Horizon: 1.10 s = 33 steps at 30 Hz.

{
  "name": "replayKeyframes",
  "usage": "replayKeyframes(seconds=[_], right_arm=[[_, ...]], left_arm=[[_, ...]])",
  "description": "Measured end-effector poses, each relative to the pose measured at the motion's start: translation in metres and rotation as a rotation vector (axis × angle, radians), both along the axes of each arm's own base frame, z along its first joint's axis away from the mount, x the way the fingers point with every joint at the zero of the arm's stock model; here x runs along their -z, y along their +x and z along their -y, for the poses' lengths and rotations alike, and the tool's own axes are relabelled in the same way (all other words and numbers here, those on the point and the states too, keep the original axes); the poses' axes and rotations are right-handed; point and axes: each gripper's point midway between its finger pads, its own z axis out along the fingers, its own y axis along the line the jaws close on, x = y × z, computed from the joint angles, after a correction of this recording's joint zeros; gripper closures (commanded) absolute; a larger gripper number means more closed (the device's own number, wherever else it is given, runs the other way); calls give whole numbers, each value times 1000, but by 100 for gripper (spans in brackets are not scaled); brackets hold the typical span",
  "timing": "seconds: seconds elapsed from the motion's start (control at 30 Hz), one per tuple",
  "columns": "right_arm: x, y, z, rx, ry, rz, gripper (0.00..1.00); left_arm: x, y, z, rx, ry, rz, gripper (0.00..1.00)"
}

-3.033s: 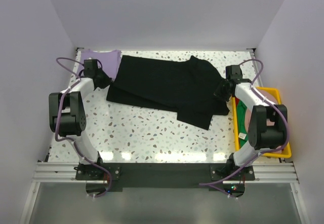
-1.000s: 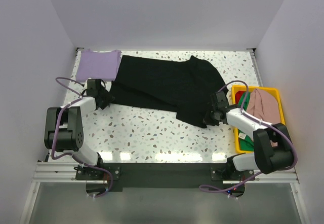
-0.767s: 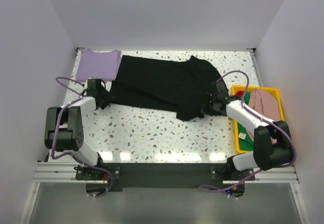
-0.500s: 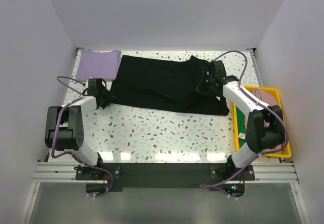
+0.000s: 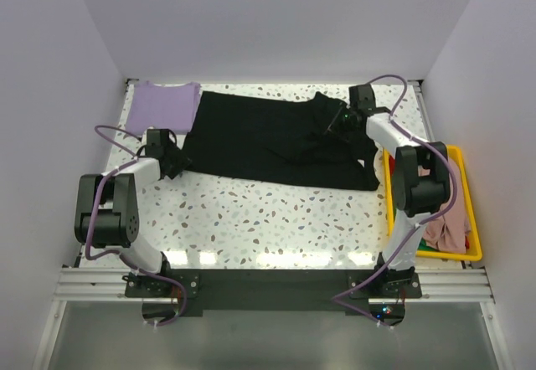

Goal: Fold and stack the t-shirts
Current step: Fold the tshirt

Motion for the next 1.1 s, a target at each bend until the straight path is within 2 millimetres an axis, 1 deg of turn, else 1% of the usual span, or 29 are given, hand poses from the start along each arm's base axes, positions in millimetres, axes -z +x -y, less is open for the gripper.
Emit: replayKeyframes(seconds=[0.17,0.3,0.37,0.57,0.9,0.97,1.0,1.1], right_arm=[[-4,14,14,62,33,44,100],[2,11,29,116,48,35,100],[2,13,35,133,53,38,100],[-2,19,40,155,65,60,100],[0,21,48,181,65,63,100],[0,21,51,184,61,62,93],[1,21,51,183,58,63,83],[2,22,56,174,25,72,65]], left_arm=[[0,0,0,0,0,0,54],[0,0,0,-1,0,0,54],[0,0,0,0,0,0,54],[0,0,0,0,4,0,54],[0,-1,0,-2,6,0,53],[0,-2,0,-1,6,1,52],[0,-2,0,-1,6,1,51],[-1,-2,0,-1,5,2,51]])
